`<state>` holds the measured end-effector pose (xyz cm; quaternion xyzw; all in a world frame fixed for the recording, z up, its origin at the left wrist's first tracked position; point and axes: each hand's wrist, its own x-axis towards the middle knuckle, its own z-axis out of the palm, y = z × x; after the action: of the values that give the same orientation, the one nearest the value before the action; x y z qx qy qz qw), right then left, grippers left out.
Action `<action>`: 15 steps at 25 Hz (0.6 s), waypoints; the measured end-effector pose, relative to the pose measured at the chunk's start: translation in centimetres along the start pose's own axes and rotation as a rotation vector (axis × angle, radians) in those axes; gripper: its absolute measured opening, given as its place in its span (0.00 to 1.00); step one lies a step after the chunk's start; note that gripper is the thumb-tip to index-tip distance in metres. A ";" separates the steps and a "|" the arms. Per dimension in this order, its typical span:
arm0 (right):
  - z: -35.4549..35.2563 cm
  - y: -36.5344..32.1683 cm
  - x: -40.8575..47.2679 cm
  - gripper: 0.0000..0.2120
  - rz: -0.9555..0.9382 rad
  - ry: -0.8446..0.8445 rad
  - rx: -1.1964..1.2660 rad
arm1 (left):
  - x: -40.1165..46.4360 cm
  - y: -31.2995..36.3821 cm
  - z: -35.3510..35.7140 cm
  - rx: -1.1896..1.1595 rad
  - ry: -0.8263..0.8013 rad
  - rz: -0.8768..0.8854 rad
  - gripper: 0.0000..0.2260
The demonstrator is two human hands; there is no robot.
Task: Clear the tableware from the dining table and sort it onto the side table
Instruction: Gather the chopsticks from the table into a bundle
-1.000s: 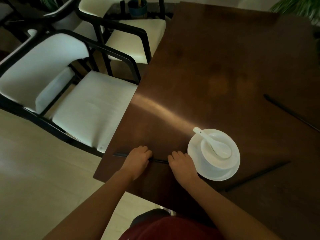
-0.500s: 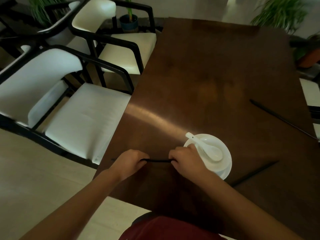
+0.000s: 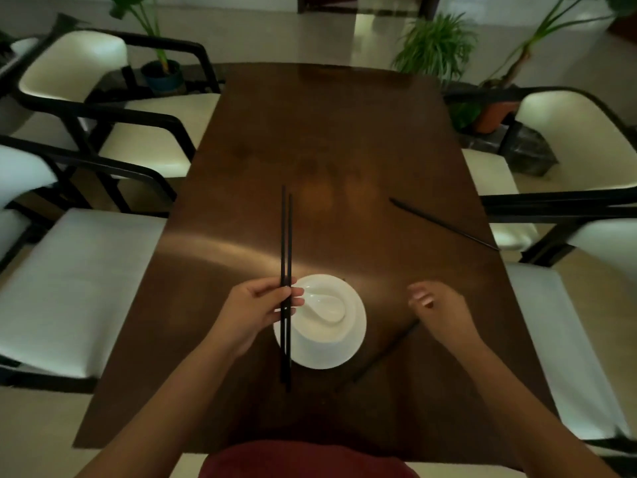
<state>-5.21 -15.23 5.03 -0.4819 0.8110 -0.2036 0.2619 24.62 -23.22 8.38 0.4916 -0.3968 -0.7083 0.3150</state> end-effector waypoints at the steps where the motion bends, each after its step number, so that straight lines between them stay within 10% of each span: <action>1: 0.6 1.9 -0.2 0.14 -0.018 -0.056 -0.079 | 0.5 -0.3 1.5 -0.047 0.001 -0.037 0.08; 6: 3.1 6.0 0.1 0.23 -0.418 -0.214 -0.549 | 2.3 -1.5 6.8 -0.237 0.005 -0.191 0.08; 15: 2.7 7.5 2.1 0.11 -0.944 -0.425 -0.807 | 3.4 -1.4 8.2 -0.174 0.096 -0.218 0.07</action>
<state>-9.42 -13.96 -1.95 -0.8761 0.4559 0.1231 0.0978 15.71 -23.28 7.26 0.5358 -0.2627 -0.7457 0.2965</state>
